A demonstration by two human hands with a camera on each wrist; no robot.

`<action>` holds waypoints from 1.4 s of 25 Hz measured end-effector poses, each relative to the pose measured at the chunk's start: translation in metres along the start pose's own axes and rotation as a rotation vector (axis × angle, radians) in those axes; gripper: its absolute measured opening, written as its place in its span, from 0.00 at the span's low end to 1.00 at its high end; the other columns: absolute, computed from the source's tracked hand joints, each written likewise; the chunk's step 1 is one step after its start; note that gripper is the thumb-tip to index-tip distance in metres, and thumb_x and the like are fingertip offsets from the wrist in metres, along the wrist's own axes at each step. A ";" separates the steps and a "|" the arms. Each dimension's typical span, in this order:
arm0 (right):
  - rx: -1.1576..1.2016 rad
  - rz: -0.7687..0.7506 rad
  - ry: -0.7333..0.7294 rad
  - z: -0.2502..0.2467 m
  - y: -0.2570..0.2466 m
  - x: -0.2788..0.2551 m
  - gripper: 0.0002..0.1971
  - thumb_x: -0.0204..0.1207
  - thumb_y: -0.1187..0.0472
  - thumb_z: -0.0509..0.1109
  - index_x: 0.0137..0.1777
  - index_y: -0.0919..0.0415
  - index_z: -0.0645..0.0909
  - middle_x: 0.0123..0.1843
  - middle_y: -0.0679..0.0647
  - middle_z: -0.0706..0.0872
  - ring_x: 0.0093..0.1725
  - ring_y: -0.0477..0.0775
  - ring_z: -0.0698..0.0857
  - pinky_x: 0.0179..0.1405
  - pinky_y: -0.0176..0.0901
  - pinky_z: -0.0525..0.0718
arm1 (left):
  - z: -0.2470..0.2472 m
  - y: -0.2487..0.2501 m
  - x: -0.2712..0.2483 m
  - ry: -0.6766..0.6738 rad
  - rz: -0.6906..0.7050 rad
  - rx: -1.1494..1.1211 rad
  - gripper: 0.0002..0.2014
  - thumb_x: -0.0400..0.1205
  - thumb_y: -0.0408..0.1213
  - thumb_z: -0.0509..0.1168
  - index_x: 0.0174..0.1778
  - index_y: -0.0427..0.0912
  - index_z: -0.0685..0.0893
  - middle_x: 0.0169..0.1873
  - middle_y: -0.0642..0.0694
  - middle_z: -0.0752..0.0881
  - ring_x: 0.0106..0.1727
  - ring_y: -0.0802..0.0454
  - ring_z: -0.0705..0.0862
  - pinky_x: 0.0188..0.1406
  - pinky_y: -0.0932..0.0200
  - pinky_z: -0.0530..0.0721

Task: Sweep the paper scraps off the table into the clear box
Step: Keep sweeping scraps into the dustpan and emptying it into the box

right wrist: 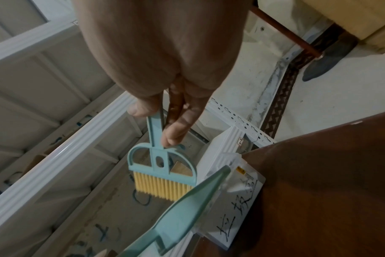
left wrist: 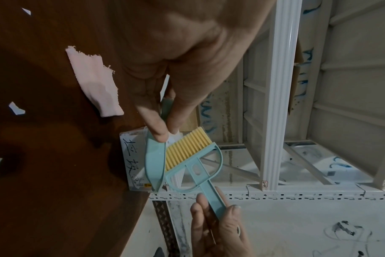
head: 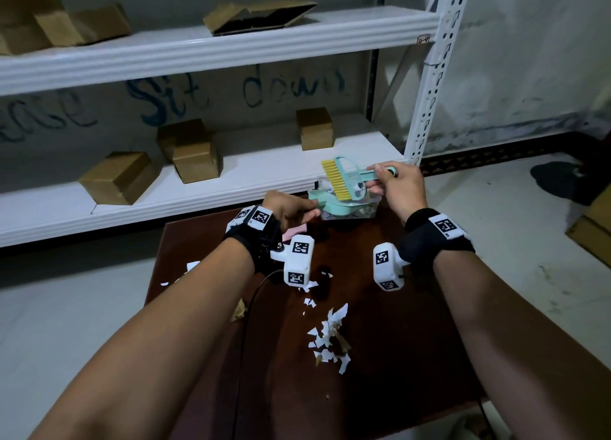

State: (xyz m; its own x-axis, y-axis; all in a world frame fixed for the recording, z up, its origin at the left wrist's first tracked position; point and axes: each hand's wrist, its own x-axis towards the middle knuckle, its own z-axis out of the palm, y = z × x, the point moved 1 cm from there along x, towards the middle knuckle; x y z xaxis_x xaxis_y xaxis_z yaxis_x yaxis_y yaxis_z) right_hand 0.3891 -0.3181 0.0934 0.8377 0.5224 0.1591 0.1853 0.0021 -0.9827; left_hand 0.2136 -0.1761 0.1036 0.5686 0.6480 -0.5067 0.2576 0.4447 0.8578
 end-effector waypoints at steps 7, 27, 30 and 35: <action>-0.258 -0.136 0.030 -0.005 -0.019 0.003 0.12 0.86 0.62 0.69 0.39 0.51 0.86 0.31 0.58 0.90 0.27 0.49 0.82 0.34 0.47 0.84 | 0.004 0.003 0.001 0.045 0.055 -0.035 0.03 0.81 0.18 0.68 0.41 0.21 0.84 0.34 0.35 0.88 0.20 0.49 0.88 0.22 0.64 0.88; -0.450 -0.230 0.119 -0.008 -0.009 0.005 0.09 0.84 0.58 0.72 0.50 0.59 0.94 0.37 0.56 0.93 0.39 0.56 0.92 0.50 0.57 0.91 | -0.006 0.003 -0.009 0.084 0.060 -0.091 0.03 0.79 0.18 0.70 0.40 0.21 0.84 0.30 0.34 0.89 0.21 0.48 0.88 0.28 0.60 0.91; -0.452 -0.236 0.111 -0.008 -0.010 0.001 0.10 0.85 0.58 0.71 0.50 0.59 0.93 0.37 0.57 0.93 0.39 0.56 0.92 0.50 0.56 0.91 | -0.016 0.005 -0.016 0.096 0.076 -0.117 0.03 0.78 0.18 0.71 0.41 0.21 0.84 0.36 0.32 0.88 0.24 0.47 0.89 0.35 0.58 0.91; -0.525 -0.255 0.072 -0.005 -0.007 -0.005 0.10 0.85 0.58 0.71 0.46 0.58 0.92 0.37 0.56 0.93 0.40 0.58 0.92 0.50 0.51 0.89 | -0.027 0.011 -0.035 0.118 0.127 -0.172 0.04 0.79 0.18 0.70 0.39 0.21 0.84 0.28 0.33 0.89 0.23 0.47 0.89 0.33 0.58 0.91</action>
State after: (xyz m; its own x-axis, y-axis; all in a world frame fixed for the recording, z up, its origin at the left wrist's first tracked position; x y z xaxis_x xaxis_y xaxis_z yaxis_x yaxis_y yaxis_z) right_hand 0.3855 -0.3248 0.0999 0.7628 0.5016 0.4080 0.5995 -0.3121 -0.7371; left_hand 0.1748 -0.1774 0.1282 0.4901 0.7686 -0.4111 0.0472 0.4476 0.8930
